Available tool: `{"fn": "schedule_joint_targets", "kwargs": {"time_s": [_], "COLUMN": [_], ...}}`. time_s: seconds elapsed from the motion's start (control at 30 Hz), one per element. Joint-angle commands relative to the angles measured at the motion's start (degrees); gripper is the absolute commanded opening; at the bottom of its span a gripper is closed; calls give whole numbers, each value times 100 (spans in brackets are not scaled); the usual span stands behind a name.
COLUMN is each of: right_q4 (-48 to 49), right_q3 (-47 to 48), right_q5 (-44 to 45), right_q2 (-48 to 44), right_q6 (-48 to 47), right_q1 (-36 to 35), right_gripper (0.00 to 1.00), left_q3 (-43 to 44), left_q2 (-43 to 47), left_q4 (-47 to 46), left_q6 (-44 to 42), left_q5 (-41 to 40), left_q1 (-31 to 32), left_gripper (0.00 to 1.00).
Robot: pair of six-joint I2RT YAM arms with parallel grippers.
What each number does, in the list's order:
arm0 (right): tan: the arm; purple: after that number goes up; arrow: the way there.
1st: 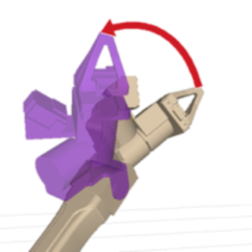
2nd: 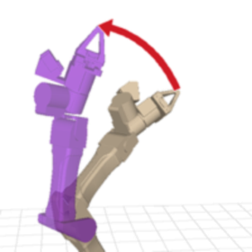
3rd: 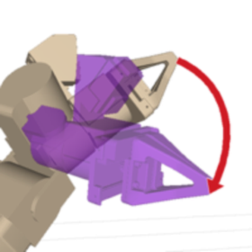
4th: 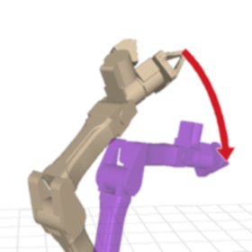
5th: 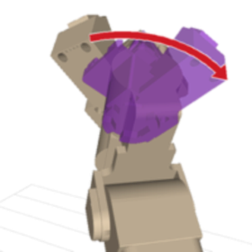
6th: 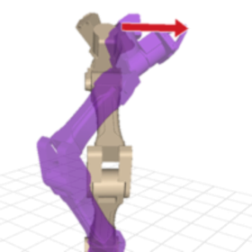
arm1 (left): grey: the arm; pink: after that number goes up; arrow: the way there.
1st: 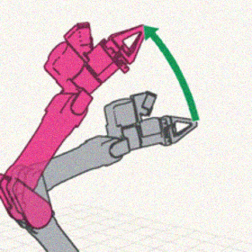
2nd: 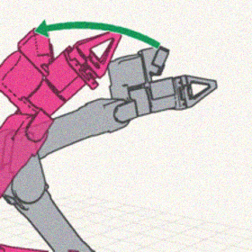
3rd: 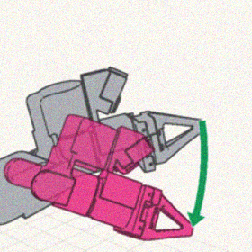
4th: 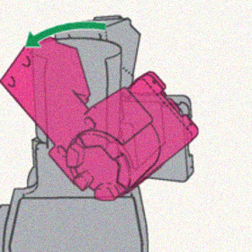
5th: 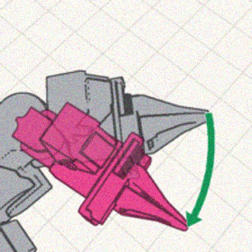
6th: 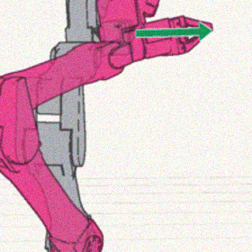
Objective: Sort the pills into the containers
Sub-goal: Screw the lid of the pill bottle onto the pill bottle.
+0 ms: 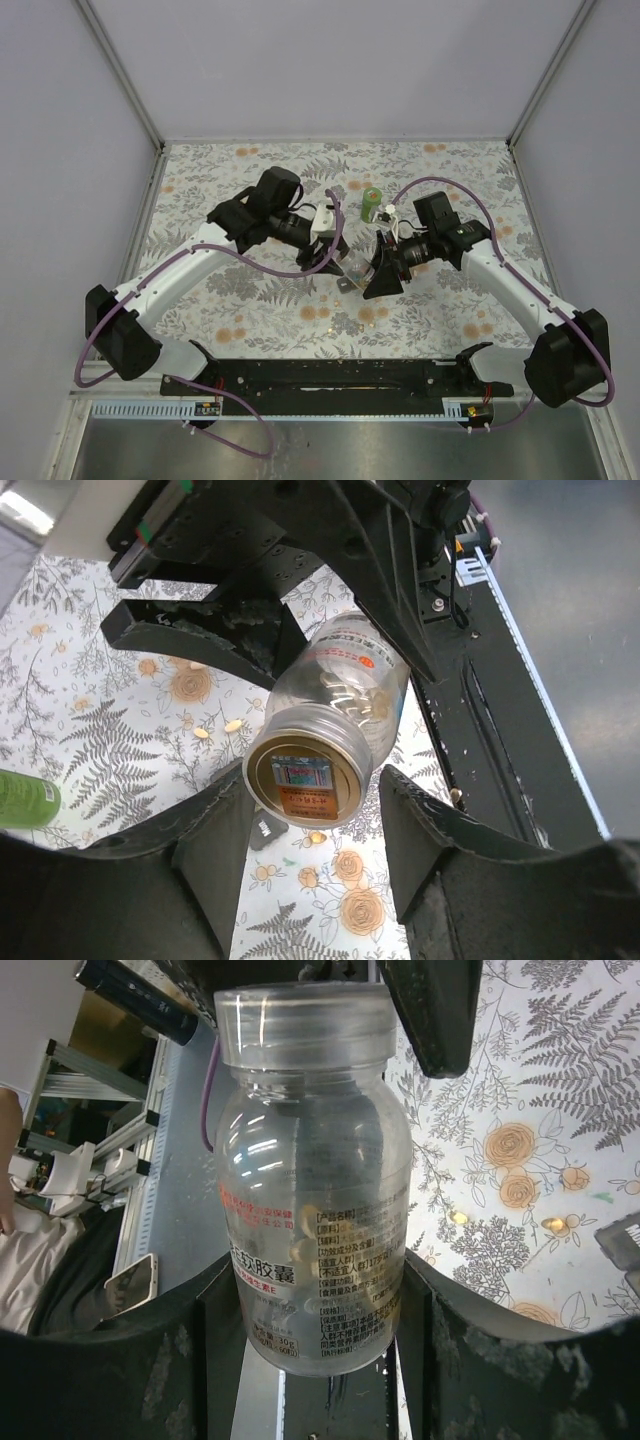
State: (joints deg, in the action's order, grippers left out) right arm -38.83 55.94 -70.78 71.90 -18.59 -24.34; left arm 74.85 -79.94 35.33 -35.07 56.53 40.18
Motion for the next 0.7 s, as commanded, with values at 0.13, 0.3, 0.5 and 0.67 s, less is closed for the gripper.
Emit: {"fn": "schedule_joint_targets", "kwargs": {"time_s": [0.13,0.3,0.5,0.67], "right_q4": [104,86,42,173], "right_q3": [365,286,259,145], "right_q5": [-296,-41,327,1047], "right_q2": [9,-185,-334,-562], "right_q6": [-145,-233,-373,-452], "right_q1": [96,96,78,-114], "right_gripper": [0,0,0,0], "left_q3": [153,100,-102,82], "left_q2": [93,75,102,-65], "left_q4": [668,484,-254,-598], "left_q6": [-1002,-634,464,1755], "left_q5": [701,745,921,719], "left_q1": [148,-54,-441,-503], "left_gripper": [66,87,94,87]}}
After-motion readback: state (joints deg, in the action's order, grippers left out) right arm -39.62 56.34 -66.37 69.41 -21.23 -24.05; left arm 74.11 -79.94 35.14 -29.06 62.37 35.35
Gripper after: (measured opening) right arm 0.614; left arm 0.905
